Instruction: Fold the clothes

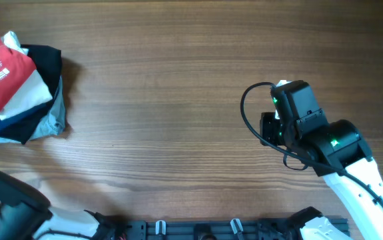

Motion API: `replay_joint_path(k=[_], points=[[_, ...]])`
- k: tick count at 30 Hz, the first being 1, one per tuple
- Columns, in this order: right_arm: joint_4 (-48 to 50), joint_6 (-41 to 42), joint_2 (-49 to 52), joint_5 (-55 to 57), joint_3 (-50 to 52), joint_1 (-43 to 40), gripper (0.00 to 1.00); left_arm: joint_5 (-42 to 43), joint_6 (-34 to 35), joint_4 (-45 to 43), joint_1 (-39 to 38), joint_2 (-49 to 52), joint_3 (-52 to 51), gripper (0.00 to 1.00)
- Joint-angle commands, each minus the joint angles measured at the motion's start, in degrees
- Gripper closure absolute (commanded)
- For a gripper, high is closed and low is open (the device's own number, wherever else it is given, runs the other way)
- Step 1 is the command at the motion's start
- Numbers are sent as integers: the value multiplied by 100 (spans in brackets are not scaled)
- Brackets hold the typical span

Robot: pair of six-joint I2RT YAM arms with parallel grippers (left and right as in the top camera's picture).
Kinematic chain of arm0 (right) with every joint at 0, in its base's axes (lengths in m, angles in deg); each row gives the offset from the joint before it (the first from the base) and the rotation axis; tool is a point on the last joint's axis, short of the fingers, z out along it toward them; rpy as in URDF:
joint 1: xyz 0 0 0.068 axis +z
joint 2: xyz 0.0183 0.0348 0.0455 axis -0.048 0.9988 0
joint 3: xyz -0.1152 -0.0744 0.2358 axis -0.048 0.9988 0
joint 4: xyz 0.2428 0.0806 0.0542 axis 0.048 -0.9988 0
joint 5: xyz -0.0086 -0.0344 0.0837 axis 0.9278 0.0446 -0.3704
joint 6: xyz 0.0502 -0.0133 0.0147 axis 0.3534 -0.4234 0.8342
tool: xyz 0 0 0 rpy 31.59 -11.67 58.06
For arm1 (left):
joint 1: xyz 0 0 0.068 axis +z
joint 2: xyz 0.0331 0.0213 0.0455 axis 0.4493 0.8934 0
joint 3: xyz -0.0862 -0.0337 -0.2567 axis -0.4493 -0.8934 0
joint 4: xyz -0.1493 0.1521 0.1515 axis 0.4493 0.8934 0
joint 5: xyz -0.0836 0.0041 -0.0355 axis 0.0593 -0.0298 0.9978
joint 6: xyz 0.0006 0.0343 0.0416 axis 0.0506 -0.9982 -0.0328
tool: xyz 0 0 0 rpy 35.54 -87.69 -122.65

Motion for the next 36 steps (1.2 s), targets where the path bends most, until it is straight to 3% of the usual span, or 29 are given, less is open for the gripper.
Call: replay_joint_path(k=[1, 2, 4, 9, 13, 17, 22, 26, 32, 36], points=[[96, 111, -26, 101, -50, 13, 42, 164, -11, 90, -267, -940, 352, 0], [201, 284, -26, 98, -50, 13, 20, 186, -63, 199, -417, -1123, 402, 0], [697, 337, -20, -160, -50, 13, 5, 273, -192, 417, -953, -1390, 413, 0], [1915, -144, 269, -448, -50, -35, 2, 201, -1508, 1628, -2938, -1394, 413, 0], [2304, -264, 723, -748, -50, -538, 1, 201, -2131, 3080, -4249, -1384, 413, 0], [2017, -988, 922, -807, -50, -1056, 0, 249, -2203, 4986, -4935, -1384, 409, 0], [1145, -413, 619, -807, -48, -1226, 0, 221, -2201, 6898, -5180, -1419, 339, 0], [925, -334, -118, -807, 90, -1207, 1, 186, -2033, 6389, -5182, -2120, -236, 0], [1698, -83, -2680, -562, 1451, -1174, 0, 175, -1899, 4437, -5187, -5143, -2267, 0], [1768, -61, -3611, -529, 1871, -1174, 0, 164, -1895, 3788, -5187, -6413, -2804, 0]])
